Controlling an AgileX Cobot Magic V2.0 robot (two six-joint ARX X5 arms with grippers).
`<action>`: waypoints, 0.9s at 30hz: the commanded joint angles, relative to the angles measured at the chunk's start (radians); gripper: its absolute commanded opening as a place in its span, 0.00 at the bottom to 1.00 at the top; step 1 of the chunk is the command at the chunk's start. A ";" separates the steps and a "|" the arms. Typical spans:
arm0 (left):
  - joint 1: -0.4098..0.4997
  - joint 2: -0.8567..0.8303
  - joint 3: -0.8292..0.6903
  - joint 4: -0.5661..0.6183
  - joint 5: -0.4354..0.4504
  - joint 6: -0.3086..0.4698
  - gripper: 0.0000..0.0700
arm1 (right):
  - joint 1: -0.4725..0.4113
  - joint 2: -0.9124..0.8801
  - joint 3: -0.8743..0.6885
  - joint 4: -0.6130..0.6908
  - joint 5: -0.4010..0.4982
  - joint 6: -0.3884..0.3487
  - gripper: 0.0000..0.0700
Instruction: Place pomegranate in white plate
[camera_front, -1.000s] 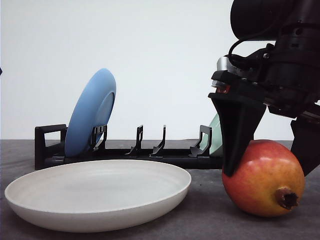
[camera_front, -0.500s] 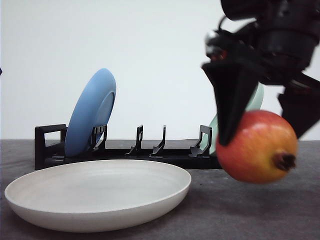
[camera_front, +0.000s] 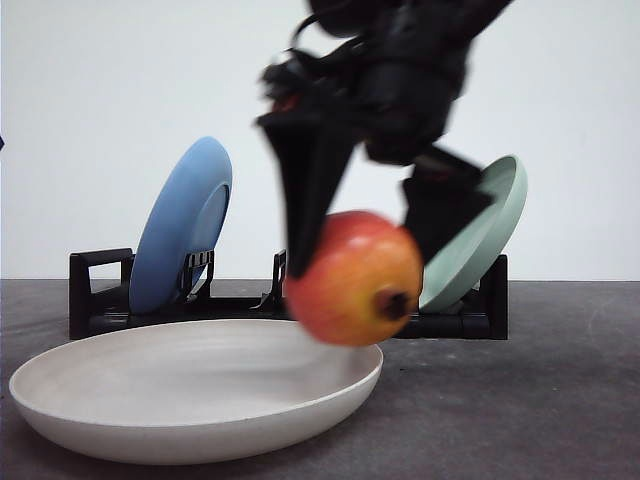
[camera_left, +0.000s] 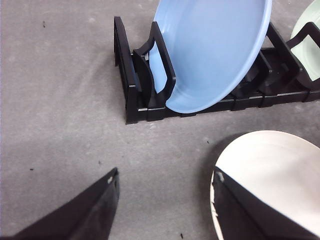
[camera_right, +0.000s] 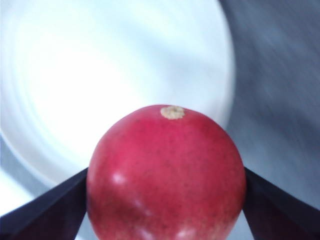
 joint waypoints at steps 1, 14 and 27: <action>-0.001 0.003 0.011 0.011 -0.001 0.007 0.50 | 0.027 0.047 0.038 0.019 0.001 -0.028 0.72; 0.000 0.004 0.011 0.011 -0.003 0.007 0.50 | 0.097 0.130 0.055 0.159 0.002 -0.034 0.72; 0.000 0.004 0.011 0.011 -0.003 0.008 0.50 | 0.111 0.131 0.055 0.164 0.002 -0.040 0.95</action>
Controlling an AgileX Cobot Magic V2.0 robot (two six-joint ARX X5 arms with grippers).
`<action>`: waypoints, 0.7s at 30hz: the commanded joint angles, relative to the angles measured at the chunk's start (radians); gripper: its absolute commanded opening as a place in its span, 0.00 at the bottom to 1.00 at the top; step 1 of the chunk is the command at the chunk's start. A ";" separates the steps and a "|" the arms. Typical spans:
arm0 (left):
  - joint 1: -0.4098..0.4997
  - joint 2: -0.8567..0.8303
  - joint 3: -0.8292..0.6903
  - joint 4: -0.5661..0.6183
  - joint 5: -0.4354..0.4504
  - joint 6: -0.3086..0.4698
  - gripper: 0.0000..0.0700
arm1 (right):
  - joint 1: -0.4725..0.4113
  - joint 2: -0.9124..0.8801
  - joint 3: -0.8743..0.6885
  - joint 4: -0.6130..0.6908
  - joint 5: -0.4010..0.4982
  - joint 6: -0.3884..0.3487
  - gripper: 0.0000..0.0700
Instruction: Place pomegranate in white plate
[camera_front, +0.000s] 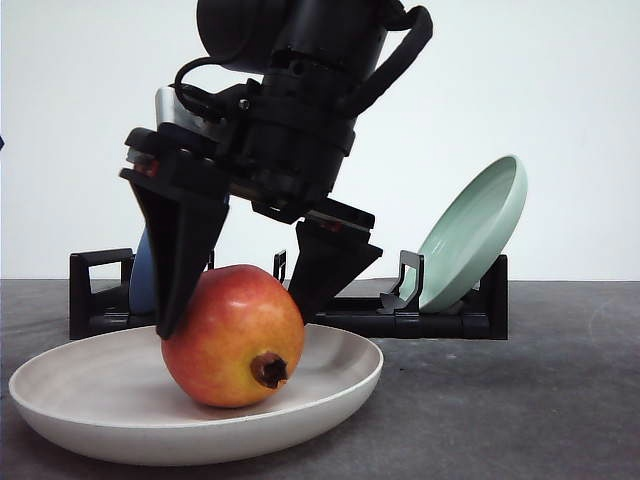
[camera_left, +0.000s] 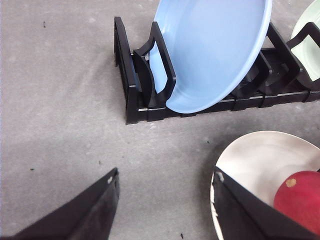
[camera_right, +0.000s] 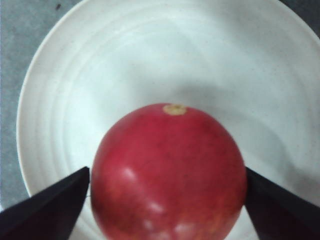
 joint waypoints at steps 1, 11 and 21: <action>0.000 0.004 0.011 0.011 -0.002 0.008 0.50 | 0.011 0.012 0.026 0.007 0.002 -0.021 0.97; 0.000 0.005 0.011 0.011 -0.003 0.010 0.50 | 0.016 -0.179 -0.115 0.202 0.063 -0.044 0.97; 0.000 0.005 0.011 0.011 -0.003 0.010 0.50 | -0.058 -0.522 -0.475 0.414 0.038 -0.044 0.93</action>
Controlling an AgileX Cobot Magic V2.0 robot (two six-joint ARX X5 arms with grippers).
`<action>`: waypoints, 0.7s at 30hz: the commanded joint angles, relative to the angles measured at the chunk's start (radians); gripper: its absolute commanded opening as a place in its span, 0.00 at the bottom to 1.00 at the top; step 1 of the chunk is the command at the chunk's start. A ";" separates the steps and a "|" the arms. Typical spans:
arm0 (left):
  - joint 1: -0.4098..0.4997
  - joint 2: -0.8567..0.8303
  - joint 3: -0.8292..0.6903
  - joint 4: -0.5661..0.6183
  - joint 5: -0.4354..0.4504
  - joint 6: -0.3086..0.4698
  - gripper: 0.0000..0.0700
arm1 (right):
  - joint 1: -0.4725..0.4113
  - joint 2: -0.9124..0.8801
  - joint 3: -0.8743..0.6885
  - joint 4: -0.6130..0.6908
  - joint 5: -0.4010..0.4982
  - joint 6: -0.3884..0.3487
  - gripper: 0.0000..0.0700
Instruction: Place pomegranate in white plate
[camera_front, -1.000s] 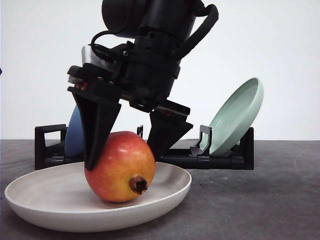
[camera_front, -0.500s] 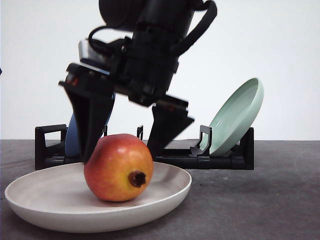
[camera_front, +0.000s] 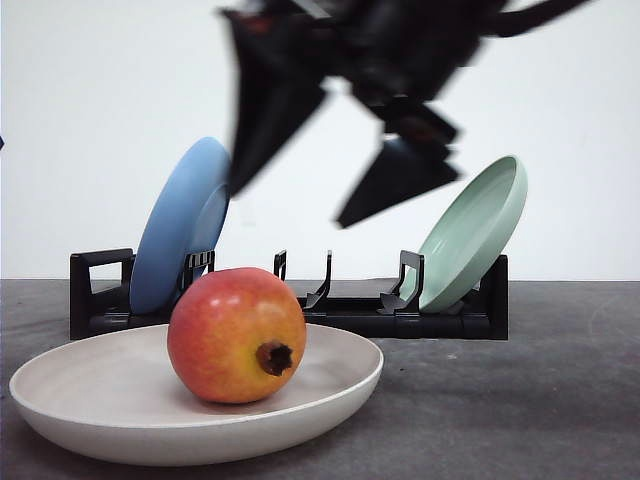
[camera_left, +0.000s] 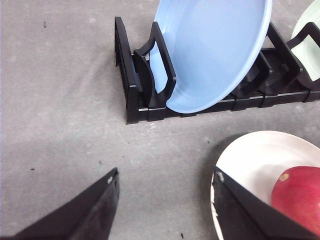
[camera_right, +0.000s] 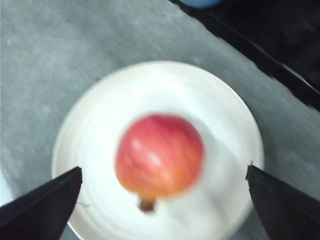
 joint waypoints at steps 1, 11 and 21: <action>0.000 0.006 0.011 0.010 -0.003 0.010 0.50 | -0.013 -0.043 -0.037 0.011 -0.011 -0.010 0.93; 0.000 0.006 0.011 0.009 -0.003 0.010 0.50 | -0.213 -0.321 -0.244 -0.013 -0.045 0.008 0.89; 0.000 0.006 0.011 0.005 -0.003 0.010 0.50 | -0.411 -0.485 -0.283 -0.104 -0.044 -0.026 0.87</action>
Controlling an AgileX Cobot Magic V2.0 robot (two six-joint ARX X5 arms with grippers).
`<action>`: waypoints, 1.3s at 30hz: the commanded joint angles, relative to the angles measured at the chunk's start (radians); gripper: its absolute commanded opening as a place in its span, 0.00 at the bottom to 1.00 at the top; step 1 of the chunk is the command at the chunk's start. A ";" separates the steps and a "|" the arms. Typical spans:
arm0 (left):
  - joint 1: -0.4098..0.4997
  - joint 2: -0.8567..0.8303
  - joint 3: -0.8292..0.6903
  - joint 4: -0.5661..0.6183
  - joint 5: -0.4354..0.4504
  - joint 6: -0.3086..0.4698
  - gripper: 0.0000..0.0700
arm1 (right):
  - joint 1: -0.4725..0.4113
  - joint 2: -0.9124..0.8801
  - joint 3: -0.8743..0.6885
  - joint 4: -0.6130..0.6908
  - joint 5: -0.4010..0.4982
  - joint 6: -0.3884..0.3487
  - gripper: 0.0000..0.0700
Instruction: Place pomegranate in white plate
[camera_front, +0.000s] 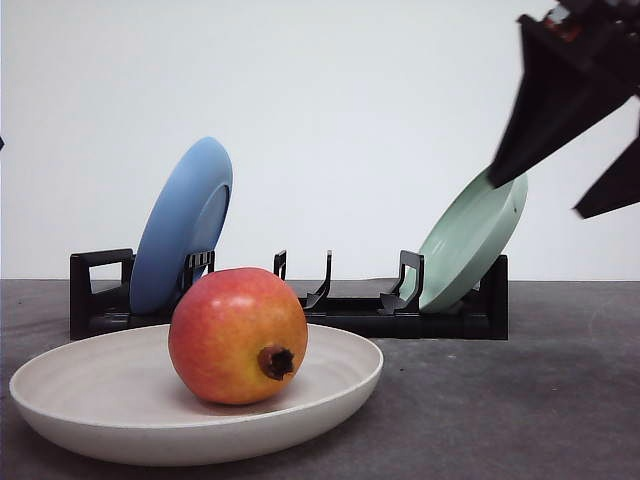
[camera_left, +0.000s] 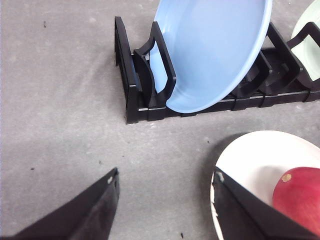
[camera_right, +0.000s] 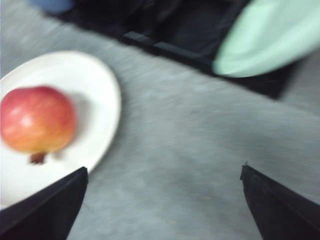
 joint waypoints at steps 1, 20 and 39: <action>0.000 0.005 0.011 0.005 -0.003 0.010 0.50 | -0.026 -0.008 0.002 0.001 -0.002 -0.027 0.87; -0.001 0.003 0.011 0.002 0.005 0.005 0.01 | -0.101 -0.023 0.002 0.006 0.003 -0.034 0.03; -0.001 0.001 0.010 0.003 0.005 0.006 0.00 | -0.101 -0.024 0.002 0.028 0.000 -0.035 0.02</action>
